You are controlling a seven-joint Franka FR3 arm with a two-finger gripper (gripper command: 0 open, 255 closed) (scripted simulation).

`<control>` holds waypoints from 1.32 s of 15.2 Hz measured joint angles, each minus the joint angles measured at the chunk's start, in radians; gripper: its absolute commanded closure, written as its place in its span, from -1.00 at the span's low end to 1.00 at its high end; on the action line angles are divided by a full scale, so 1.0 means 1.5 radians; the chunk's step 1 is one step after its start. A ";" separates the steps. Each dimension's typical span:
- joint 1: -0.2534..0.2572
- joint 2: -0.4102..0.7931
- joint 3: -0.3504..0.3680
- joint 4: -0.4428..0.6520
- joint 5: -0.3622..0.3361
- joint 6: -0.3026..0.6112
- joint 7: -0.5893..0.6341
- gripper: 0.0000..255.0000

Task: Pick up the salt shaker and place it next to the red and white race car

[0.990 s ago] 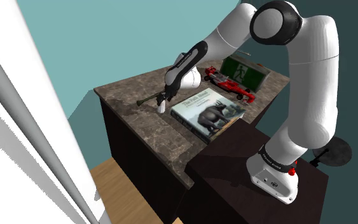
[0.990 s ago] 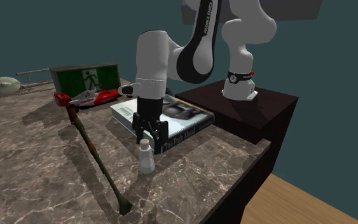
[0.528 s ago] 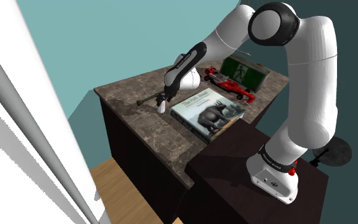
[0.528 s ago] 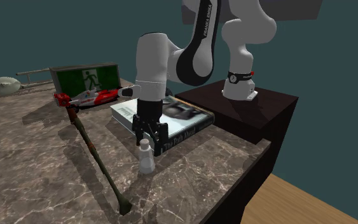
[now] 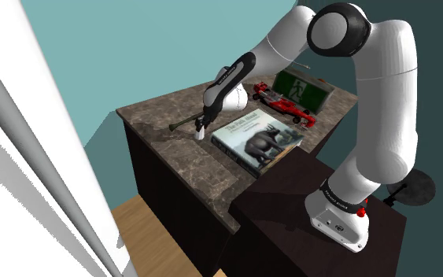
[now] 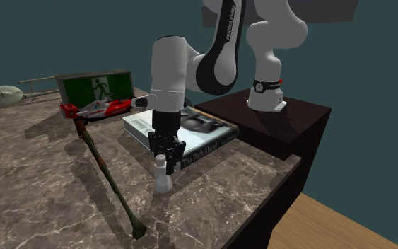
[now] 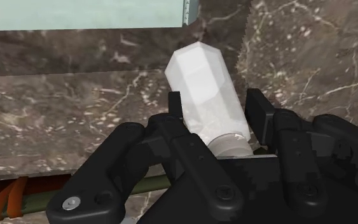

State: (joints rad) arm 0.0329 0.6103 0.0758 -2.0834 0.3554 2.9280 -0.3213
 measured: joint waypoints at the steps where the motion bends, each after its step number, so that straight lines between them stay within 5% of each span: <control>1: 0.000 0.000 0.000 0.000 0.000 0.000 0.000 1.00; 20: 0.029 -0.128 -0.038 -0.027 -0.031 -0.102 0.044 1.00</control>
State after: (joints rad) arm 0.0769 0.4177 0.0183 -2.1241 0.3082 2.7745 -0.2547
